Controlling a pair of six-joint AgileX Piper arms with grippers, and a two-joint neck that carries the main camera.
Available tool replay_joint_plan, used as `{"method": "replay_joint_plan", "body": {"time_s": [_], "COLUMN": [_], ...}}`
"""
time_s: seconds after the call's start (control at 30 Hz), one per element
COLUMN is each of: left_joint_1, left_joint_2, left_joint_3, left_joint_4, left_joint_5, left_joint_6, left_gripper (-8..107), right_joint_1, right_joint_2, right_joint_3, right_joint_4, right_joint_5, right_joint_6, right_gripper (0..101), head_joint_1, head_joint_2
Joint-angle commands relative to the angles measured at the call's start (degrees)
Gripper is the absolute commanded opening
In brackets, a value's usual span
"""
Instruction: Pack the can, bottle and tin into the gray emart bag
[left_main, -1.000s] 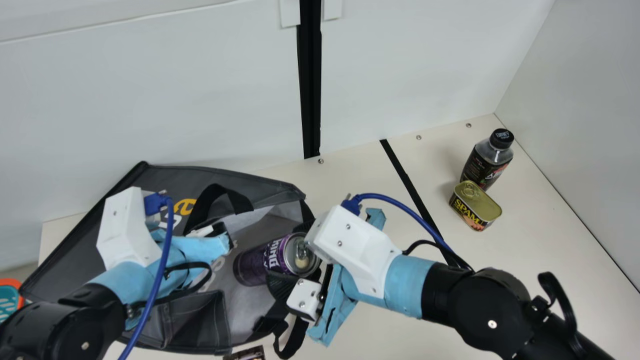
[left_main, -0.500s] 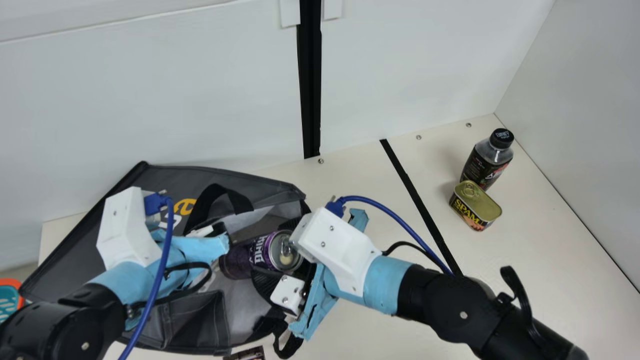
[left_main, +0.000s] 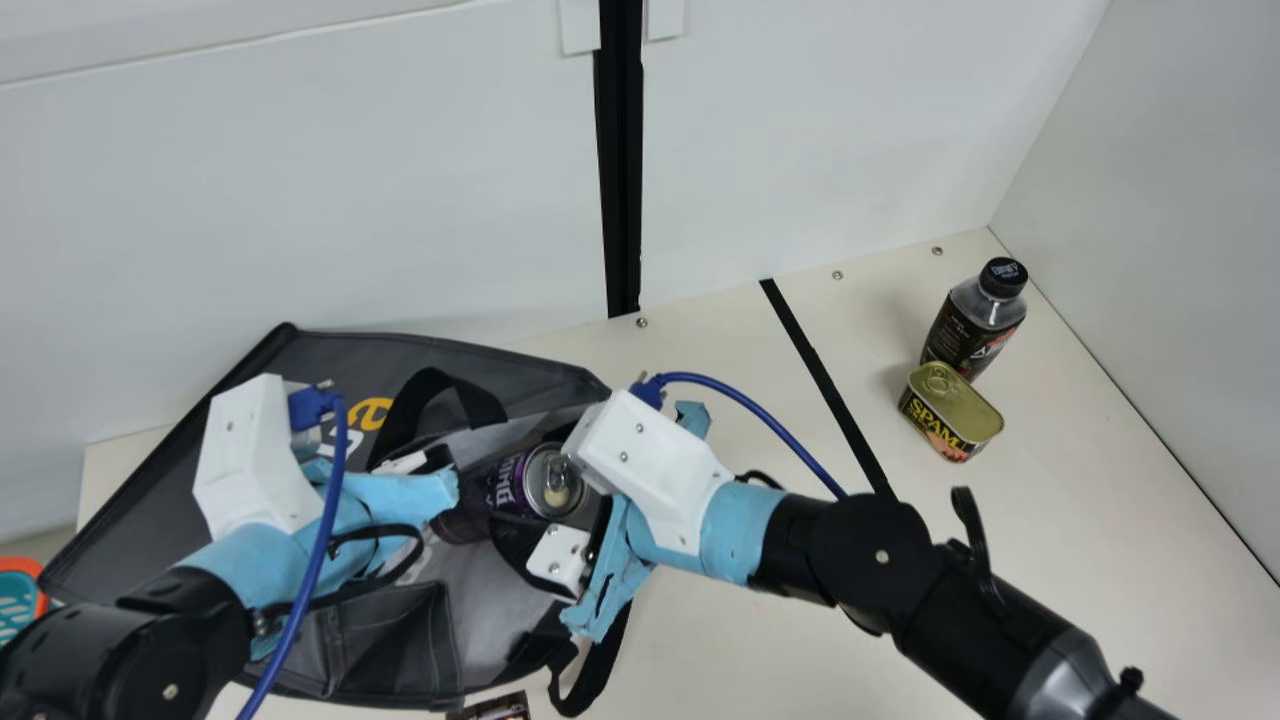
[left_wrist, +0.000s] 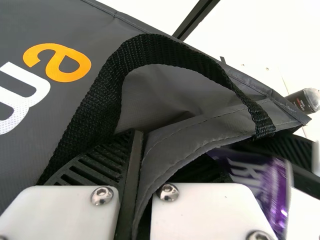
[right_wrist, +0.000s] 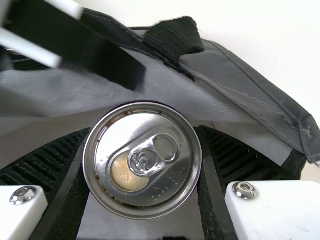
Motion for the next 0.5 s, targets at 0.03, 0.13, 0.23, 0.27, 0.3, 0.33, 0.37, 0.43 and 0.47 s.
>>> {"method": "replay_joint_plan", "body": {"time_s": [0.03, 0.13, 0.23, 0.27, 0.3, 0.33, 0.37, 0.43, 0.47], "left_joint_1": [0.0, 0.0, 0.0, 0.0, 0.0, 0.0, 0.0, 0.0, 0.0], "left_joint_2": [0.0, 0.0, 0.0, 0.0, 0.0, 0.0, 0.0, 0.0, 0.0], "left_joint_3": [0.0, 0.0, 0.0, 0.0, 0.0, 0.0, 0.0, 0.0, 0.0], "left_joint_4": [0.0, 0.0, 0.0, 0.0, 0.0, 0.0, 0.0, 0.0, 0.0], "left_joint_5": [0.0, 0.0, 0.0, 0.0, 0.0, 0.0, 0.0, 0.0, 0.0], "left_joint_6": [0.0, 0.0, 0.0, 0.0, 0.0, 0.0, 0.0, 0.0, 0.0], "left_gripper": [10, 10, 10, 10, 10, 10, 10, 10, 10], "right_joint_1": [-1.0, -1.8, -2.4, -2.5, -2.6, -2.7, -2.8, -2.9, -2.9], "right_joint_2": [2.0, 3.8, 5.6, 6.2, 6.7, 7.3, 7.8, 8.7, 9.2], "right_joint_3": [-0.3, -0.5, -0.7, -0.7, -0.8, -0.8, -0.9, -1.0, -1.1], "right_joint_4": [4.4, 7.2, 9.7, 10.4, 11.0, 11.7, 12.2, 13.3, 13.7], "right_joint_5": [1.5, 2.6, 3.5, 3.7, 3.9, 4.2, 4.4, 4.7, 4.8], "right_joint_6": [-5.5, -9.0, -12.1, -13.0, -13.8, -14.6, -15.4, -16.8, -17.4], "right_gripper": [0, 0, 0, 0, 0, 0, 0, 0, 0], "head_joint_1": [-1.3, -1.3, -1.3, -1.3, -1.3, -1.3, -1.3, -1.3, -1.3], "head_joint_2": [0.0, 0.0, 0.0, 0.0, 0.0, 0.0, 0.0, 0.0, 0.0]}}
